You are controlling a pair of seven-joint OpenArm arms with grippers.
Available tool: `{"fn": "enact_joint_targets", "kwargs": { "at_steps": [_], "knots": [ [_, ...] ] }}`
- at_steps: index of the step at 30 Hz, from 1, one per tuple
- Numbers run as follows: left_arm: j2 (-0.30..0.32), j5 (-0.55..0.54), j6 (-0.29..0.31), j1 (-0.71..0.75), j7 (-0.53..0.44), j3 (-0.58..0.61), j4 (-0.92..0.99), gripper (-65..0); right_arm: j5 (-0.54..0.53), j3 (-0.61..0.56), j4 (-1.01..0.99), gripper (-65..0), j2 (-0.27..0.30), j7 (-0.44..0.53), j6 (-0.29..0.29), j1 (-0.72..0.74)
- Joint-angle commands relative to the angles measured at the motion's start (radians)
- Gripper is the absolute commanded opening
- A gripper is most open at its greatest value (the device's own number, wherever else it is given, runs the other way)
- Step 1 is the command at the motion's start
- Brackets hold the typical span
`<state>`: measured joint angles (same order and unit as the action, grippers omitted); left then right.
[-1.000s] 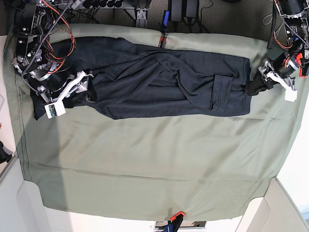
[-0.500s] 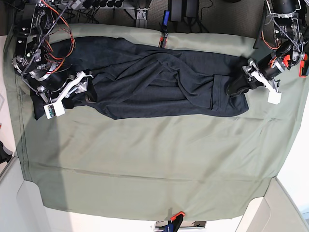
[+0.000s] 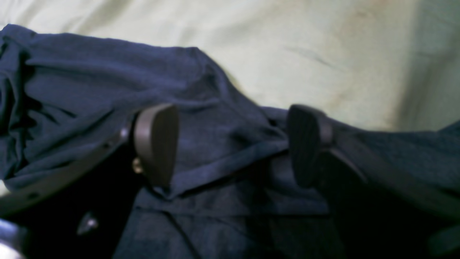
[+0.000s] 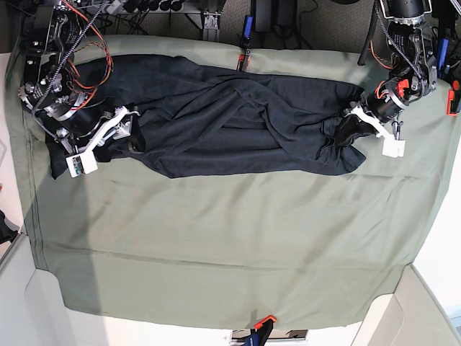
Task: Fold the T-shirt properly
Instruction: 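Grasp the shirt's end with the left gripper, then fold the grasped end toward the right gripper with the left gripper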
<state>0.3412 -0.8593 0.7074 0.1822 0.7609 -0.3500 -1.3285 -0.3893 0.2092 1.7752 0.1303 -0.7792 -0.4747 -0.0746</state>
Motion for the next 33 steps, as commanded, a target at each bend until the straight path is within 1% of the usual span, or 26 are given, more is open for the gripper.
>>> {"fn": "enact_joint_targets", "kwargs": {
  "at_steps": [1, 3, 6, 9, 11, 15, 19, 22, 24, 28, 30, 33],
  "knots": [
    [0.011, 0.062, -0.009, 0.003, 0.05, 0.002, -0.005, -65.0, -0.019, 0.003, 0.014, -19.7, 0.005, 0.024, 0.0, 0.011],
    [0.019, 0.096, -0.009, 0.003, 0.043, -0.023, -0.031, -65.0, -0.018, 0.003, 0.014, -19.7, 0.005, 0.023, 0.0, 0.011],
    [0.029, 0.102, -0.009, 0.003, 0.045, -0.111, -0.111, -65.0, -0.014, 0.003, 0.014, -19.7, 0.005, 0.023, 0.0, 0.011],
    [0.032, 0.093, -0.009, 0.004, 0.091, -0.193, -0.234, -65.0, -0.011, 0.003, 0.014, -19.7, 0.005, 0.023, 0.0, 0.011],
    [0.048, 0.062, -0.009, 0.01, 0.129, -0.198, -0.32, -65.0, -0.012, 0.003, 0.014, -19.7, 0.005, 0.024, 0.0, 0.011],
    [0.052, 0.059, -0.009, 0.053, 0.129, -0.179, -0.492, -65.0, -0.011, 0.003, 0.014, -19.7, 0.005, 0.023, 0.0, 0.011],
    [0.051, 0.064, -0.009, 0.09, 0.126, -0.084, -0.605, -65.0, -0.011, 0.003, 0.014, -19.7, 0.005, 0.023, 0.0, 0.011],
    [0.034, 0.108, -0.009, 0.087, 0.126, 0.025, -0.66, -65.0, -0.011, 0.003, 0.014, -19.7, 0.005, 0.023, 0.0, 0.013],
    [0.011, 0.146, -0.009, 0.087, 0.126, 0.097, -0.695, -65.0, -0.011, 0.003, 0.014, -19.7, 0.005, 0.023, 0.0, 0.012],
    [-0.046, 0.185, -0.009, 0.087, 0.115, 0.237, -0.716, -65.0, -0.011, 0.003, 0.014, -19.7, 0.005, 0.023, 0.0, 0.013],
    [-0.084, 0.247, -0.009, 0.086, 0.102, 0.309, -0.716, -65.0, -0.011, 0.003, 0.014, -19.7, 0.005, 0.023, 0.0, 0.013],
    [-0.139, 0.359, -0.009, 0.084, 0.053, 0.407, -0.707, -65.0, -0.011, 0.003, 0.014, -19.7, 0.005, 0.023, 0.0, 0.013]
  ]
}}
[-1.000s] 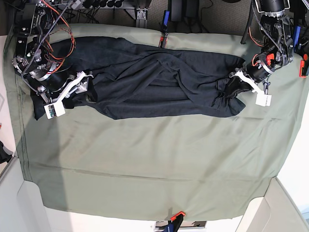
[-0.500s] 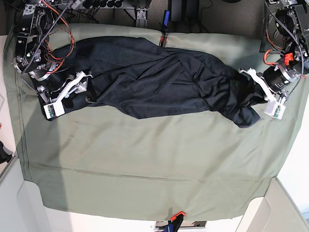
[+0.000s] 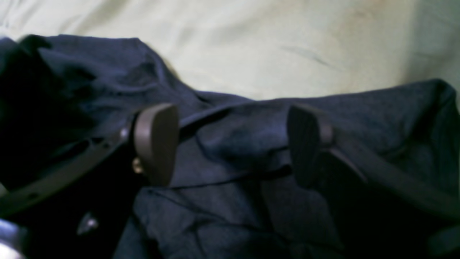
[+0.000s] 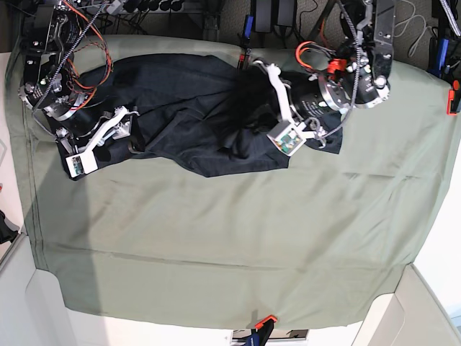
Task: Fold the T-shirt properly
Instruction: 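Fold the grasped end toward the right gripper with the left gripper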
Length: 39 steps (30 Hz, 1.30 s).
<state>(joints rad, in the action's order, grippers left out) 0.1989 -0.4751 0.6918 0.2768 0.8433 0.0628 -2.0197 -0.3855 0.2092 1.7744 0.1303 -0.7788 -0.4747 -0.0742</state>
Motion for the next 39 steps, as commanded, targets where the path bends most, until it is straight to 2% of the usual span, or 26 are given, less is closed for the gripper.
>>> {"fn": "enact_joint_targets", "kwargs": {
  "at_steps": [1, 5, 9, 12, 13, 14, 16, 19, 22, 27, 30, 34, 39],
  "knots": [
    [-0.013, 0.006, 0.006, -0.012, -0.046, 0.02, -0.007, -65.0, -0.015, 0.003, 0.015, -19.7, 0.005, 0.023, 0.0, 0.013],
    [-0.069, 0.076, -0.008, -0.037, -0.08, 0.097, 0.063, -65.0, -0.015, 0.003, 0.015, -19.7, 0.005, 0.023, 0.0, 0.012],
    [-0.099, 0.115, -0.008, -0.101, -0.098, 0.15, 0.183, -63.6, -0.015, 0.003, 0.015, -19.7, 0.005, 0.023, 0.0, 0.013],
    [-0.102, 0.13, -0.026, -0.143, -0.111, 0.164, 0.255, -38.2, -0.015, 0.003, 0.015, -19.7, 0.005, 0.023, 0.0, 0.011],
    [-0.101, 0.126, -0.051, -0.15, -0.11, 0.164, 0.265, -33.3, -0.015, 0.003, 0.015, -19.7, 0.005, 0.023, 0.0, 0.01],
    [-0.101, 0.113, -0.064, -0.156, -0.105, 0.164, 0.266, -32.1, -0.015, 0.003, 0.015, -19.7, 0.005, 0.023, 0.0, 0.01],
    [-0.096, 0.045, -0.055, -0.17, -0.084, 0.164, 0.257, -32.1, -0.015, 0.003, 0.015, -19.7, 0.005, 0.023, 0.0, 0.013],
    [-0.096, -0.071, 0.006, -0.179, -0.053, 0.159, 0.206, -32.1, -0.015, 0.003, 0.015, -19.7, 0.005, 0.024, 0.0, 0.013],
    [-0.087, -0.083, 0.006, -0.176, -0.042, 0.151, 0.134, -32.1, -0.014, 0.003, 0.015, -19.7, 0.005, 0.024, 0.0, 0.012],
    [-0.006, -0.087, 0.006, -0.176, -0.033, 0.101, 0.01, -32.1, -0.014, 0.003, 0.001, -19.7, 0.005, 0.025, -0.001, 0.013],
    [0.061, -0.109, 0.006, -0.175, -0.03, 0.01, -0.008, -32.1, -0.014, 0.003, -0.001, -19.7, 0.006, 0.026, -0.001, 0.013],
    [0.14, -0.203, 0.006, -0.112, -0.023, -0.152, -0.008, -32.1, -0.015, 0.003, -0.001, -19.7, 0.005, 0.027, -0.001, 0.013],
    [0.167, -0.246, 0.006, 0.008, -0.023, -0.344, -0.008, -32.1, -0.015, 0.003, -0.001, -19.7, 0.005, 0.037, 0.0, 0.013]
  ]
}}
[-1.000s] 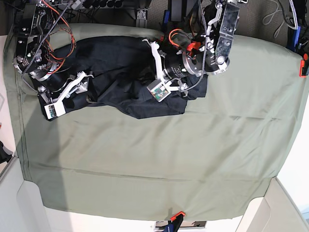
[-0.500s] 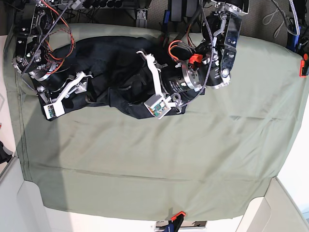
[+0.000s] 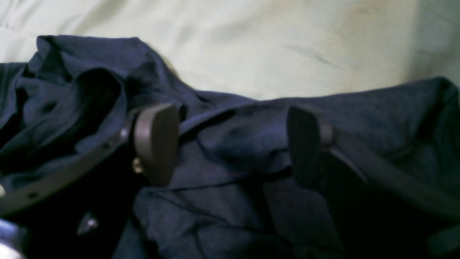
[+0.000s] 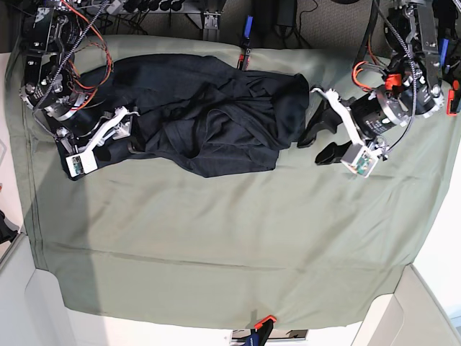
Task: Fold the T-shirt properly
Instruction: 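Fold the grasped end toward the right gripper with the left gripper, then release the end and lift the left gripper away, then reach the left gripper back over the bundle and grasp the fold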
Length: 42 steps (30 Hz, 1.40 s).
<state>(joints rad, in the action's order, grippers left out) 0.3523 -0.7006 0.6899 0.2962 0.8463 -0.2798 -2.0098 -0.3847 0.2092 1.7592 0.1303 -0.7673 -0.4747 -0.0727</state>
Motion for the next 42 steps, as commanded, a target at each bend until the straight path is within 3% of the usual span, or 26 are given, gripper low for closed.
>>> {"fn": "enact_joint_targets", "kwargs": {
  "at_steps": [1, 6, 16, 20, 23, 32, 42],
  "knots": [
    [0.013, -0.048, 0.008, 0.011, -0.026, -0.035, -0.017, -32.1, -0.016, 0.003, 0.014, -19.7, 0.005, 0.026, -0.001, 0.011],
    [0.013, -0.156, 0.008, 0.111, 0.017, -0.134, -0.017, -32.1, -0.016, 0.003, 0.014, -19.7, 0.005, 0.023, 0.0, 0.011],
    [0.01, -0.149, 0.008, 0.232, 0.026, -0.135, 0.057, -32.2, -0.016, 0.003, 0.014, -19.7, 0.006, 0.022, 0.0, 0.011],
    [0.007, -0.21, 0.008, 0.242, 0.03, -0.129, 0.101, -32.2, -0.016, 0.003, 0.014, -19.7, 0.005, 0.022, -0.001, 0.011],
    [0.003, -0.23, 0.008, 0.241, 0.042, -0.103, 0.11, -32.2, -0.016, 0.003, 0.014, -19.7, 0.005, 0.022, 0.0, 0.011],
    [-0.006, -0.123, 0.008, 0.191, -0.023, 0.055, 0.186, -32.2, -0.027, 0.003, 0.014, -19.7, 0.005, 0.022, 0.0, 0.011],
    [-0.015, -0.126, 0.008, 0.068, -0.023, 0.082, 0.186, -32.2, -0.027, 0.003, 0.014, -19.7, 0.005, 0.008, -0.001, 0.011]
  ]
}}
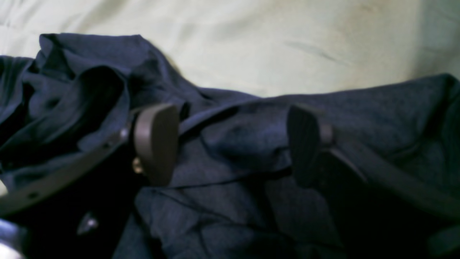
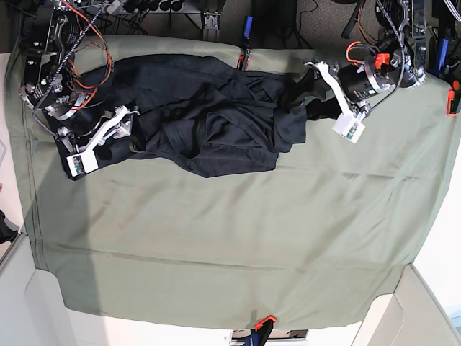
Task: Fold the T-shirt properly
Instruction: 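Reach the left gripper back over the bundle and grasp the fold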
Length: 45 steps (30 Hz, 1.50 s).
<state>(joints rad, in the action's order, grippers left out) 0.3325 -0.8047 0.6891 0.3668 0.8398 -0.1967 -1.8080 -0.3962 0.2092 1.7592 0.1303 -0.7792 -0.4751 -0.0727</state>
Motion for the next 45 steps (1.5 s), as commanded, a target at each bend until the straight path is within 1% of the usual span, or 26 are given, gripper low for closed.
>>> {"fn": "enact_joint_targets", "kwargs": {
  "at_steps": [1, 4, 8, 11, 14, 16, 21, 24, 26, 30, 32, 33, 37, 41, 45],
  "knots": [
    [-0.003, -0.021, 0.009, -0.006, -0.017, 0.003, -0.016, -32.2, -0.016, 0.003, 0.014, -19.7, 0.005, 0.021, 0.0, 0.011],
    [-0.02, -0.021, 0.009, -0.006, -0.016, 0.04, -0.016, -32.2, -0.016, 0.003, 0.014, -19.7, 0.005, 0.021, 0.0, 0.011],
    [-0.021, -0.021, 0.009, -0.007, -0.03, 0.146, -0.019, -32.2, -0.016, 0.003, 0.014, -19.7, 0.005, 0.029, 0.0, 0.011],
    [-0.044, -0.006, 0.009, -0.022, -0.035, 0.204, -0.02, -32.2, -0.015, 0.003, 0.014, -19.7, 0.005, 0.029, 0.0, 0.011],
    [-0.084, 0.024, 0.009, -0.053, -0.034, 0.227, -0.027, -32.2, -0.015, 0.003, 0.014, -19.7, 0.005, 0.028, 0.0, 0.011],
    [-0.103, 0.024, 0.009, -0.073, -0.027, 0.227, -0.045, -32.2, -0.015, 0.003, 0.014, -19.7, 0.005, 0.029, 0.0, 0.011],
    [-0.12, 0.024, 0.009, -0.084, -0.027, 0.239, -0.112, -32.2, -0.016, 0.003, 0.014, -19.7, 0.005, 0.028, 0.0, 0.011],
    [-0.121, 0.027, 0.009, -0.084, -0.028, 0.299, -0.117, -32.2, -0.015, 0.003, 0.014, -19.7, 0.005, 0.029, 0.0, 0.011],
    [-0.134, 0.069, 0.009, -0.084, -0.032, 0.364, -0.117, -32.2, -0.015, 0.003, 0.014, -19.7, 0.005, 0.031, 0.0, 0.011],
    [-0.194, 0.246, 0.009, -0.084, -0.096, 0.498, -0.114, -32.2, -0.016, 0.003, 0.014, -19.7, 0.005, 0.031, 0.0, 0.011],
    [-0.219, 0.328, 0.009, -0.088, -0.13, 0.542, -0.114, -32.2, -0.016, 0.003, 0.014, -19.7, 0.005, 0.031, 0.0, 0.011],
    [-0.228, 0.351, 0.009, -0.094, -0.135, 0.555, -0.114, -32.2, -0.015, 0.003, 0.014, -19.7, 0.005, 0.031, 0.0, 0.011],
    [-0.256, 0.361, 0.009, -0.122, -0.134, 0.565, -0.113, -32.2, -0.015, 0.003, 0.014, -19.7, 0.005, 0.029, 0.0, 0.011],
    [-0.27, 0.36, 0.009, -0.134, -0.134, 0.565, -0.113, -32.2, -0.015, 0.003, 0.014, -19.7, 0.005, 0.026, 0.0, 0.01],
    [-0.271, 0.324, 0.009, -0.131, -0.134, 0.565, -0.108, -32.2, -0.016, 0.003, 0.014, -19.7, 0.005, 0.026, -0.002, 0.009]
  ]
}}
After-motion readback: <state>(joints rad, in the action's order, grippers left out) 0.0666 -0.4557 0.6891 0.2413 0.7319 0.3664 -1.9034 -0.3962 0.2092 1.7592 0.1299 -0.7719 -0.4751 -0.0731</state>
